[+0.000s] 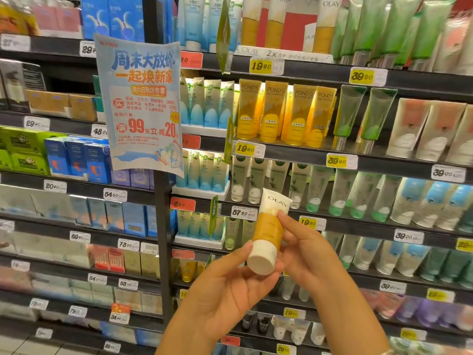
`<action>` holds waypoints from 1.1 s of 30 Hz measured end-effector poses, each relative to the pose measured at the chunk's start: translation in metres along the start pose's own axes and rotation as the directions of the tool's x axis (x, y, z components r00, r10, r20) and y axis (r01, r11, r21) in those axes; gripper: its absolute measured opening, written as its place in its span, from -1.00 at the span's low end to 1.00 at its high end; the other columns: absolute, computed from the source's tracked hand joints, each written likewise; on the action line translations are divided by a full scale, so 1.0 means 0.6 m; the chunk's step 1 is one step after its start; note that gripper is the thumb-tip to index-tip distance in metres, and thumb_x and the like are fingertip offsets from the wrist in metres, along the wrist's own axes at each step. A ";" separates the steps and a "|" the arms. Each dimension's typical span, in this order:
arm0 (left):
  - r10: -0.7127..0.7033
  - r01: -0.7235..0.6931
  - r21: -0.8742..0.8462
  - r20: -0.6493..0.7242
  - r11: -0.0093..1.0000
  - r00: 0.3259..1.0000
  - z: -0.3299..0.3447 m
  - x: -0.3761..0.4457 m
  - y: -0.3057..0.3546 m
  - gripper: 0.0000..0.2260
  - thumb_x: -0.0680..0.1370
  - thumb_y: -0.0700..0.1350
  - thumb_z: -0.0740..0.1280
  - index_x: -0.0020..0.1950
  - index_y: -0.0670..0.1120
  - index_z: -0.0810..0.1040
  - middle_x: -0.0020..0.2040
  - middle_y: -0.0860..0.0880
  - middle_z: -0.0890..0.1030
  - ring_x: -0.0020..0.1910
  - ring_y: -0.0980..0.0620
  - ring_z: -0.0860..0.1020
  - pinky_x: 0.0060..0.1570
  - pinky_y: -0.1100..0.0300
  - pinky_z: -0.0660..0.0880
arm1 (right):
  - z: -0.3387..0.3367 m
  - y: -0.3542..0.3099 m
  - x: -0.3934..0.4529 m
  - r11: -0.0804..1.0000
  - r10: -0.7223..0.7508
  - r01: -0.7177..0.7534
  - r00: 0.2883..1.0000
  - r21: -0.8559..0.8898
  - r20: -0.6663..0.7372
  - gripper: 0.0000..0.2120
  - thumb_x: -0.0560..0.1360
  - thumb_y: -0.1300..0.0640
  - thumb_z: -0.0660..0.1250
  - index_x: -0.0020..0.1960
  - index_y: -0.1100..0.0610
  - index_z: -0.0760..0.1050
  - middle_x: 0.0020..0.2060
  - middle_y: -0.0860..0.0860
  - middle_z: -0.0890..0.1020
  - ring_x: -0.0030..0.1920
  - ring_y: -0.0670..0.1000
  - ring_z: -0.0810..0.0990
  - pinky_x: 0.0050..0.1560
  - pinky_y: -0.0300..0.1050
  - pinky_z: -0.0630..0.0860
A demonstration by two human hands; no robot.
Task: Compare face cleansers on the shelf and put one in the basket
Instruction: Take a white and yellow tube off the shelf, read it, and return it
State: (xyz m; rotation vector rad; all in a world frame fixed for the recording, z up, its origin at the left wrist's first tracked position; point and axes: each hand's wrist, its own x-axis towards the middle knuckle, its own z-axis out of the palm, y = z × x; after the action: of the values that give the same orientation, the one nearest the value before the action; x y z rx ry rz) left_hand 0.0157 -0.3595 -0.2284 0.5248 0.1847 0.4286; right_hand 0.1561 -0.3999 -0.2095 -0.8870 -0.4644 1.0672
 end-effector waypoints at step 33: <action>0.514 -0.388 0.695 0.032 0.605 0.857 0.179 0.313 -0.005 -0.59 0.21 -0.15 0.48 0.04 -0.08 0.57 -0.14 -0.04 0.68 -0.17 0.04 0.66 -0.16 0.19 0.60 | -0.122 -0.302 0.158 0.804 -0.403 0.502 0.854 -0.317 0.331 -0.50 0.21 -0.01 0.42 0.13 0.05 0.49 -0.02 -0.01 0.68 0.03 0.00 0.65 -0.05 -0.10 0.60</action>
State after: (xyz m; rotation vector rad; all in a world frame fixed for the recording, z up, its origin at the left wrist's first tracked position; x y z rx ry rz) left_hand 0.2145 -0.3271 -0.1500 1.2946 0.3881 0.9281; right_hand 0.3497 -0.3798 -0.1132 -0.9288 -1.0809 0.6391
